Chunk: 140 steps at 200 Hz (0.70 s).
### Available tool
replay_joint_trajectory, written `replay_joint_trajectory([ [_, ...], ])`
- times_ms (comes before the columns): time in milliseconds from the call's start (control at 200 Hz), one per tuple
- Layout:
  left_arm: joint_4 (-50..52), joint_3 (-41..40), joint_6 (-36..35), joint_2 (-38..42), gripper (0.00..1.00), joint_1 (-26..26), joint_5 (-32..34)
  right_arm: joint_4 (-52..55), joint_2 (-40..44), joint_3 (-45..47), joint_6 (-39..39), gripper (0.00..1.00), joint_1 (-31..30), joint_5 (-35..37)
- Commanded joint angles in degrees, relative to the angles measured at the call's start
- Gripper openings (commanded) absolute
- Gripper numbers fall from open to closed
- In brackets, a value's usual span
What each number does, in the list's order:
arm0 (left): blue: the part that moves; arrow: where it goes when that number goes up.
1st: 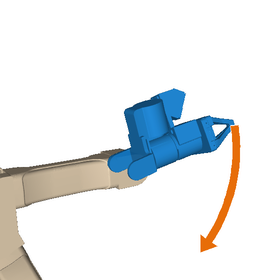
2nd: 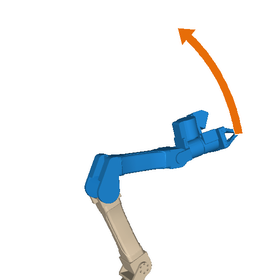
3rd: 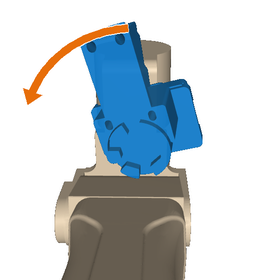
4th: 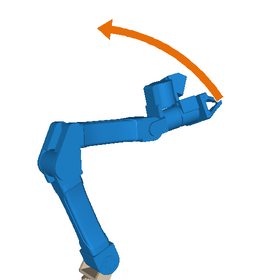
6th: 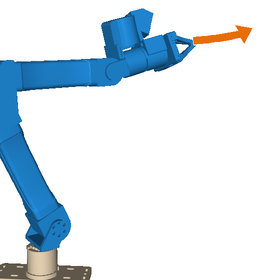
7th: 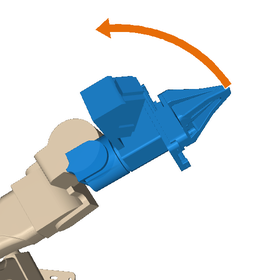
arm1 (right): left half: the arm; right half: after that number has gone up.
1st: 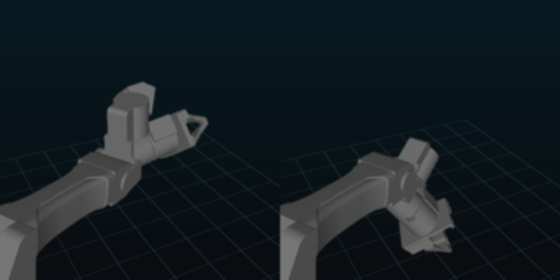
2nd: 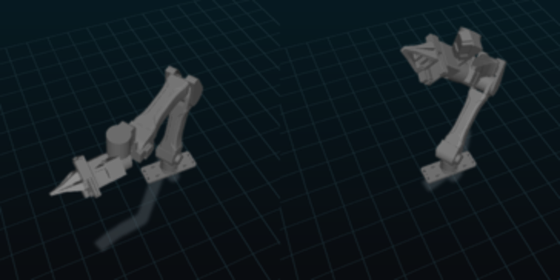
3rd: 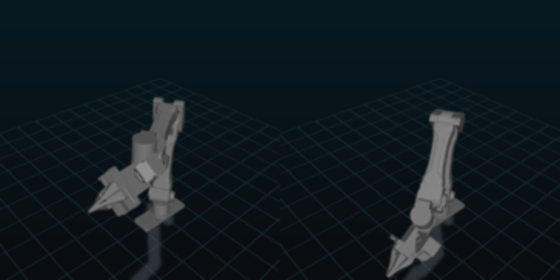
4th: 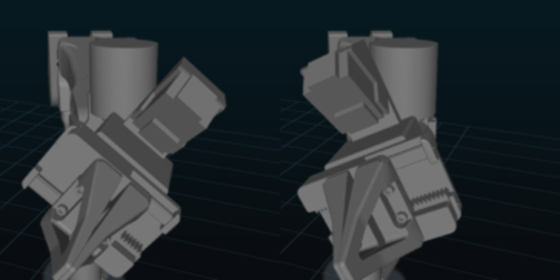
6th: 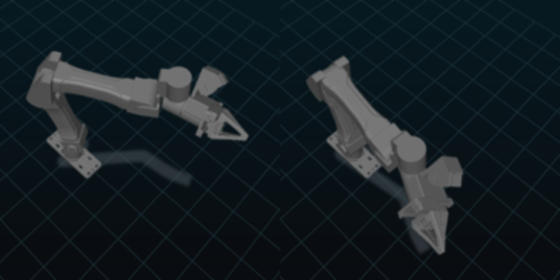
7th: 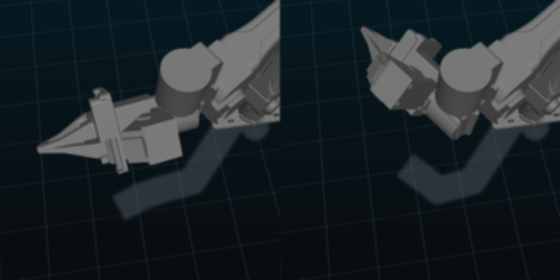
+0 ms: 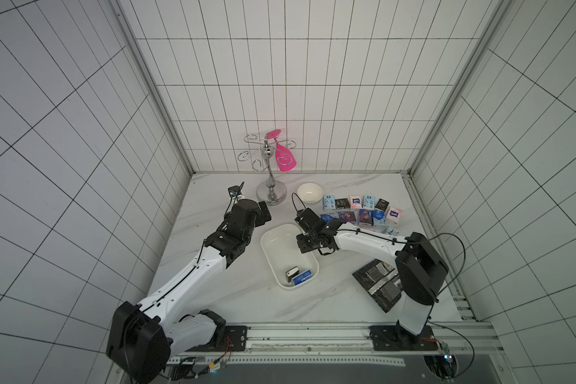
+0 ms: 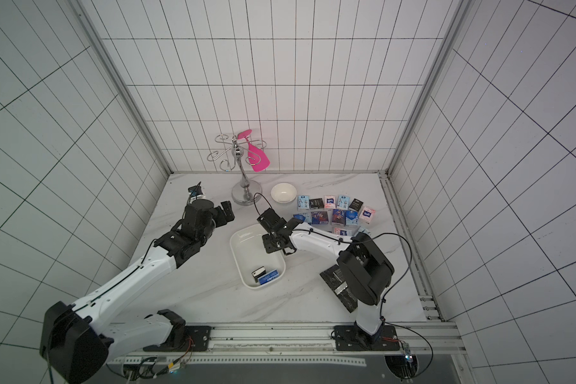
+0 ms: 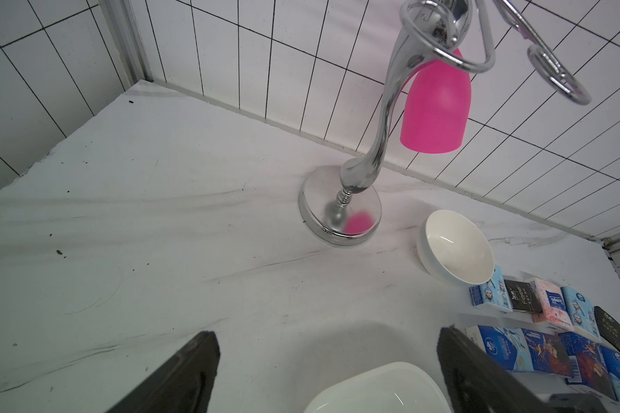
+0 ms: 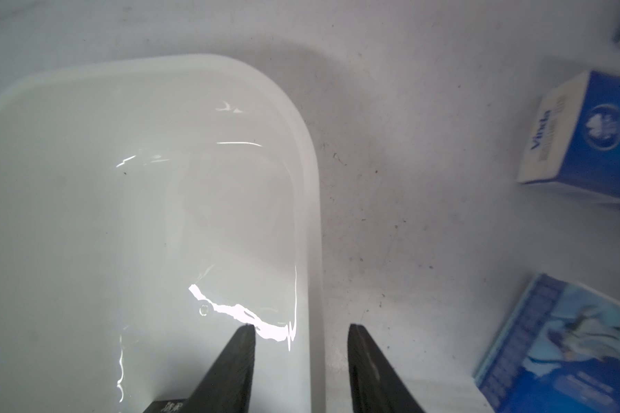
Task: Take the pocket tissues out of the storage box
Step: Move the storage box to the center of the board, then pick up the pocket tissues from the storage box.
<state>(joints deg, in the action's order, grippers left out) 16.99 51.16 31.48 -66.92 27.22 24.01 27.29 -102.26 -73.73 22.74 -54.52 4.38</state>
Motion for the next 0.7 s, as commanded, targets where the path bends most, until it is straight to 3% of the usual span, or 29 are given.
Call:
replay_joint_trajectory([
  [0,-0.45,0.22,-0.06,-0.16,0.99,0.20,0.34,1.66,6.49,0.92,-3.29,0.49,-0.63,3.27],
  [310,0.75,0.72,-0.29,-0.69,0.99,-0.43,1.83,5.24,9.81,3.90,-9.65,0.56,-5.84,-7.11],
  [695,1.13,0.50,-0.53,0.55,0.99,-0.86,1.66,4.99,3.68,2.10,-8.18,0.65,-12.66,-3.86],
])
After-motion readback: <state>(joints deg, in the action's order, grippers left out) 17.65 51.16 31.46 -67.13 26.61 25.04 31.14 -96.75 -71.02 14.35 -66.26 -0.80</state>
